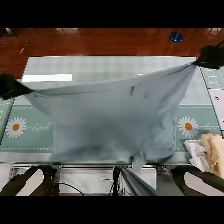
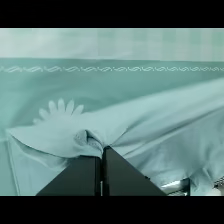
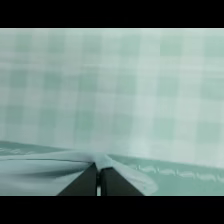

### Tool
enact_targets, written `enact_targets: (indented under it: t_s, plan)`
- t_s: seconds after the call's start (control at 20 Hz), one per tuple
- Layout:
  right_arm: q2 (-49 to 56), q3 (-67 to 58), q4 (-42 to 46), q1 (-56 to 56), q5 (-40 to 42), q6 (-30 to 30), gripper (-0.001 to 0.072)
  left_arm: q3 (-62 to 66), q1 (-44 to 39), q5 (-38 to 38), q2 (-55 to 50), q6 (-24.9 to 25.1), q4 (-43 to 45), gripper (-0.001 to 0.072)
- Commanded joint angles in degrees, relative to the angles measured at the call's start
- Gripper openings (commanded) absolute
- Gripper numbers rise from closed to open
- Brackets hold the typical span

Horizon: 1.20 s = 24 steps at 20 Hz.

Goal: Fold the shirts.

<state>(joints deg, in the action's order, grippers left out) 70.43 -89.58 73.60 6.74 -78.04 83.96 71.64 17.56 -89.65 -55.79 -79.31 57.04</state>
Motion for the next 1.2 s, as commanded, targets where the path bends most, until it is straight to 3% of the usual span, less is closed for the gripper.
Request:
enact_targets:
  t_s: [0.0,0.25,0.55,0.8,0.9,1.15]
  plan:
    - [9.25,1.03,-0.66,-2.56,11.76,-0.63,0.002,2.08,-4.37,9.18,-13.97,3.72,-0.7,0.0016]
    - [14.91,1.03,-3.78,-2.56,27.12,-0.68,0.002,9.46,-4.74,16.63,-27.98,3.96,-1.2,0.0018]
    - [23.37,1.03,-4.81,-2.58,31.34,-3.41,0.0021,9.73,-5.81,27.15,-34.45,13.29,-2.67,0.0018]
    - [29.14,1.03,-9.53,-2.58,38.62,-3.72,0.002,9.73,-5.95,34.8,-37.4,14.6,-3.15,0.0018]
    - [30.47,1.03,-9.62,-2.56,38.29,-4.31,0.0021,9.73,-5.92,34.73,-38.66,14.73,-3.08,0.0018]
    - [30.62,1.03,-9.44,-2.51,30.05,-11.1,0.0021,9.73,-5.86,26.36,-39.85,23.15,-3.06,0.0017]
